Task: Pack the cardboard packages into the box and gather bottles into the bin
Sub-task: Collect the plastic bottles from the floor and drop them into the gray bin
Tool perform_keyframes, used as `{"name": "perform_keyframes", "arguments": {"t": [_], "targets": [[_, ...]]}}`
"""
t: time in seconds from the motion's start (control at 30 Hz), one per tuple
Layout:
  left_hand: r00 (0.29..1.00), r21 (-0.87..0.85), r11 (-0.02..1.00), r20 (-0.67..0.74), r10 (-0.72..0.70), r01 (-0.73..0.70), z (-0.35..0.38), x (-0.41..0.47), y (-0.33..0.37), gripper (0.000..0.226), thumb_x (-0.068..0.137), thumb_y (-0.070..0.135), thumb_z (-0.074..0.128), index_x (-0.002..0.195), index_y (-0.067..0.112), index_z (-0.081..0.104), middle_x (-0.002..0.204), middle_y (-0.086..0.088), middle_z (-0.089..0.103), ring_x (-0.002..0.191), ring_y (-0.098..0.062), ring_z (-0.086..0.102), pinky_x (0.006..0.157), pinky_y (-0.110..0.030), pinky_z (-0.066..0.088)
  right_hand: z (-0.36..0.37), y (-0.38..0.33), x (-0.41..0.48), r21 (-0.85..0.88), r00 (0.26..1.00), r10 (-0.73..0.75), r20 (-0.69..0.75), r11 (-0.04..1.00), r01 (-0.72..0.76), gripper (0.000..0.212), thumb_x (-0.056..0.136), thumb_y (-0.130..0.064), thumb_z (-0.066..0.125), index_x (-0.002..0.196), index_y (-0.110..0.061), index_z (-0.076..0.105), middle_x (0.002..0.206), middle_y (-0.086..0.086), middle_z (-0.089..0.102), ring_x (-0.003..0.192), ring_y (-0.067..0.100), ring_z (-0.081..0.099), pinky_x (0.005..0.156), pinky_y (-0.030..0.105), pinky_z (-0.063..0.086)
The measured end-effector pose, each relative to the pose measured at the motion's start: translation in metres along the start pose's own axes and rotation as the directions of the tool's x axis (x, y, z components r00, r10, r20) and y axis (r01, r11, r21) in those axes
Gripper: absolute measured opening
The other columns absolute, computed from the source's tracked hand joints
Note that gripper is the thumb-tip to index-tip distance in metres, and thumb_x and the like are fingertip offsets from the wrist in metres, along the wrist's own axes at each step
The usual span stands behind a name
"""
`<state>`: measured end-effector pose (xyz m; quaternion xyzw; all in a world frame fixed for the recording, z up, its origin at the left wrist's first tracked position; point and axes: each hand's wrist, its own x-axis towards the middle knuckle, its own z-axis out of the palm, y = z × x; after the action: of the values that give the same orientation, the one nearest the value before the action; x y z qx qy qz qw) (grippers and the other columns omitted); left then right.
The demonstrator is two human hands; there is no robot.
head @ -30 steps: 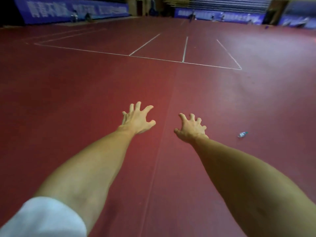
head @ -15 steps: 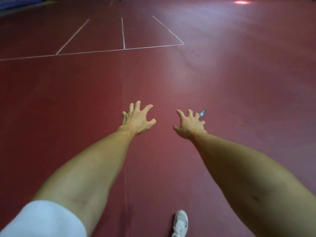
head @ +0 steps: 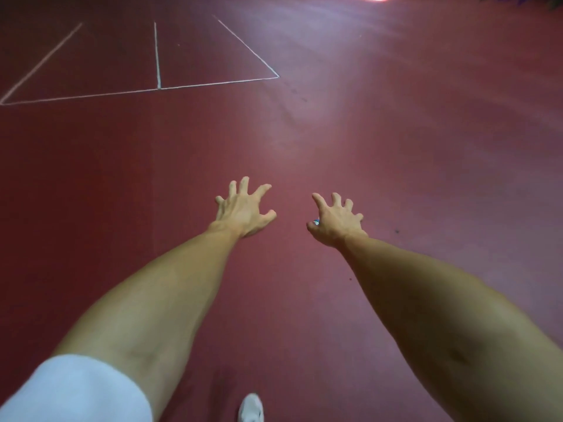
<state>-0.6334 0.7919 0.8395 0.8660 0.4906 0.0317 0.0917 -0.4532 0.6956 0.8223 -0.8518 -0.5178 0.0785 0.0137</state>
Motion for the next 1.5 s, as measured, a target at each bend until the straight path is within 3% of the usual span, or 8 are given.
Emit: {"name": "perform_keyframes", "arguments": {"t": [0.37, 0.5, 0.73, 0.87, 1.1, 1.5], "targets": [[0.994, 0.037, 0.994, 0.046, 0.103, -0.105, 0.031, 0.238, 0.085, 0.066, 0.091, 0.054, 0.05, 0.152, 0.042, 0.027, 0.163, -0.012, 0.01, 0.149, -0.034, 0.009, 0.113, -0.059, 0.024, -0.015, 0.102, 0.206, -0.029, 0.997, 0.082, -0.006, 0.996, -0.082, 0.068, 0.094, -0.049, 0.047, 0.154, -0.036, 0.017, 0.153, 0.011, 0.023, 0.131, 0.038, 0.03, 0.096, 0.055, 0.037], [0.991, 0.061, 0.99, 0.051, 0.121, -0.124, 0.043, 0.312, 0.133, 0.066, 0.092, 0.054, 0.049, 0.152, 0.041, 0.027, 0.163, -0.012, 0.011, 0.151, -0.034, 0.005, 0.116, -0.058, 0.018, -0.03, 0.151, 0.278, -0.026, 0.994, 0.099, -0.034, 0.995, -0.1, 0.067, 0.093, -0.049, 0.047, 0.152, -0.035, 0.02, 0.151, 0.011, 0.025, 0.128, 0.038, 0.033, 0.093, 0.053, 0.038], [0.997, 0.014, 1.0, 0.071, 0.001, -0.002, 0.081, 0.421, 0.225, 0.066, 0.093, 0.055, 0.048, 0.153, 0.044, 0.023, 0.165, -0.01, 0.006, 0.152, -0.034, 0.001, 0.115, -0.063, 0.018, -0.035, 0.26, 0.406, -0.11, 1.0, -0.028, 0.007, 0.993, 0.029, 0.073, 0.092, -0.062, 0.048, 0.153, -0.038, 0.016, 0.153, 0.01, 0.022, 0.132, 0.039, 0.031, 0.096, 0.057, 0.039], [0.992, 0.024, 0.996, 0.088, -0.091, 0.089, 0.088, 0.464, 0.262, 0.067, 0.094, 0.056, 0.046, 0.154, 0.045, 0.02, 0.165, -0.011, 0.003, 0.152, -0.034, 0.0, 0.115, -0.062, 0.016, -0.041, 0.301, 0.462, -0.163, 0.994, -0.095, 0.056, 0.981, 0.103, 0.069, 0.094, -0.06, 0.044, 0.153, -0.038, 0.016, 0.152, 0.012, 0.022, 0.132, 0.04, 0.03, 0.099, 0.058, 0.039], [0.973, 0.009, 0.975, 0.07, -0.221, 0.221, 0.091, 0.545, 0.265, 0.068, 0.093, 0.055, 0.048, 0.153, 0.044, 0.021, 0.165, -0.01, 0.003, 0.152, -0.034, -0.001, 0.115, -0.063, 0.018, -0.044, 0.306, 0.566, -0.164, 0.966, -0.232, 0.114, 0.955, 0.248, 0.077, 0.092, -0.06, 0.047, 0.156, -0.038, 0.009, 0.156, 0.012, 0.017, 0.136, 0.04, 0.026, 0.1, 0.06, 0.038], [0.95, 0.002, 0.956, 0.112, -0.293, 0.295, 0.123, 0.678, 0.221, 0.07, 0.093, 0.054, 0.047, 0.155, 0.044, 0.015, 0.166, -0.012, 0.0, 0.152, -0.035, -0.001, 0.115, -0.064, 0.018, -0.032, 0.287, 0.723, -0.17, 0.944, -0.29, 0.16, 0.933, 0.316, 0.074, 0.094, -0.058, 0.045, 0.156, -0.038, 0.01, 0.159, 0.012, 0.015, 0.138, 0.041, 0.024, 0.102, 0.058, 0.036]]}}
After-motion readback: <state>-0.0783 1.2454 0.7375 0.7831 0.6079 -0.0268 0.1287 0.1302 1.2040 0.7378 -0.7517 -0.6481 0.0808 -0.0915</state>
